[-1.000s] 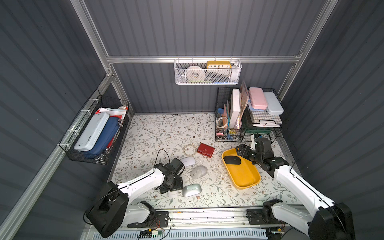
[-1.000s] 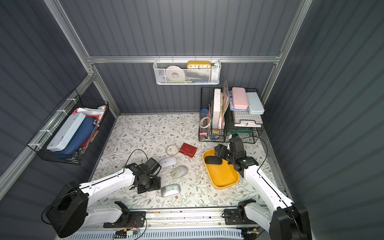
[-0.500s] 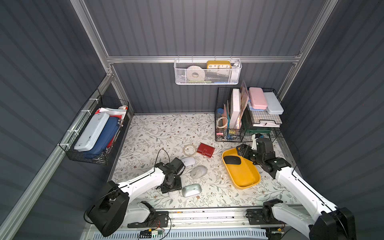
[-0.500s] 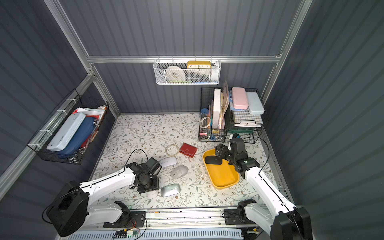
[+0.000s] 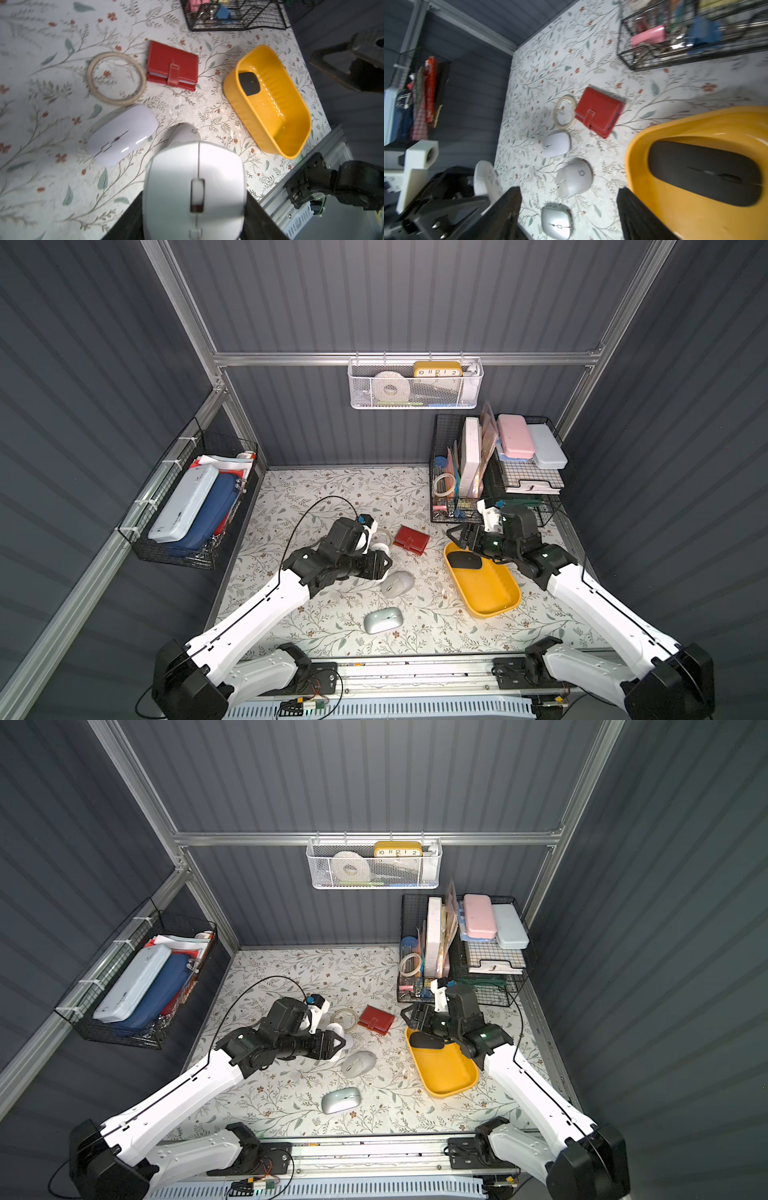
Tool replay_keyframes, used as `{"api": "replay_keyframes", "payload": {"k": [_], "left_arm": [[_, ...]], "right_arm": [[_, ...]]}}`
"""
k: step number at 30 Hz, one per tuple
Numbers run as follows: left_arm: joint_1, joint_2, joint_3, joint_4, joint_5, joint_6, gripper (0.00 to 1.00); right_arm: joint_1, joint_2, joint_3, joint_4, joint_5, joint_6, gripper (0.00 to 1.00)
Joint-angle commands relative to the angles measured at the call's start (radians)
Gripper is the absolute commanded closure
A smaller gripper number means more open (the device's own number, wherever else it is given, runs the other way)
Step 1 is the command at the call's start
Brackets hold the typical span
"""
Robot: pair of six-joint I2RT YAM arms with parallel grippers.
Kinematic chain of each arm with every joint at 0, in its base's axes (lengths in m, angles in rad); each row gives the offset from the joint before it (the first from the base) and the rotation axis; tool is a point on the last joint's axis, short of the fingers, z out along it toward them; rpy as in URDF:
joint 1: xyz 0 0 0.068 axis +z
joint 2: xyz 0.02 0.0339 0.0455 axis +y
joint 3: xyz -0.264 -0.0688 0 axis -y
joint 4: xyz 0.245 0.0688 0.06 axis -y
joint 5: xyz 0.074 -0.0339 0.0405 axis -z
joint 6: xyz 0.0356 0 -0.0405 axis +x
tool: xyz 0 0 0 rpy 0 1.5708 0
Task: Put the mouse in the storage box
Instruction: Pick up the mouse from the center of the board.
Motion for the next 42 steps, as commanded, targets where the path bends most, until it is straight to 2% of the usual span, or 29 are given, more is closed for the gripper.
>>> {"api": "replay_keyframes", "payload": {"k": [1, 5, 10, 16, 30, 42], "left_arm": [[-0.012, 0.009, -0.004, 0.153, 0.145, 0.247, 0.77], [-0.013, 0.034, 0.023, 0.206, 0.225, 0.394, 0.77], [-0.014, 0.074, 0.046, 0.218, 0.264, 0.47, 0.77], [-0.015, 0.084, 0.047, 0.218, 0.283, 0.479, 0.79], [-0.015, 0.079, 0.046, 0.2, 0.292, 0.487, 0.8], [-0.014, 0.088, 0.044, 0.206, 0.29, 0.487, 0.8]], "right_arm": [[0.065, 0.008, 0.048, 0.005, -0.032, 0.035, 0.22], [0.1, 0.004, 0.034, 0.062, -0.073, 0.094, 0.21], [0.144, 0.009, 0.035, 0.101, -0.123, 0.139, 0.2], [0.183, 0.029, 0.051, 0.128, -0.137, 0.165, 0.22], [0.276, 0.188, 0.115, 0.16, -0.156, 0.18, 0.39], [0.335, 0.26, 0.123, 0.207, -0.161, 0.219, 0.49]]}}
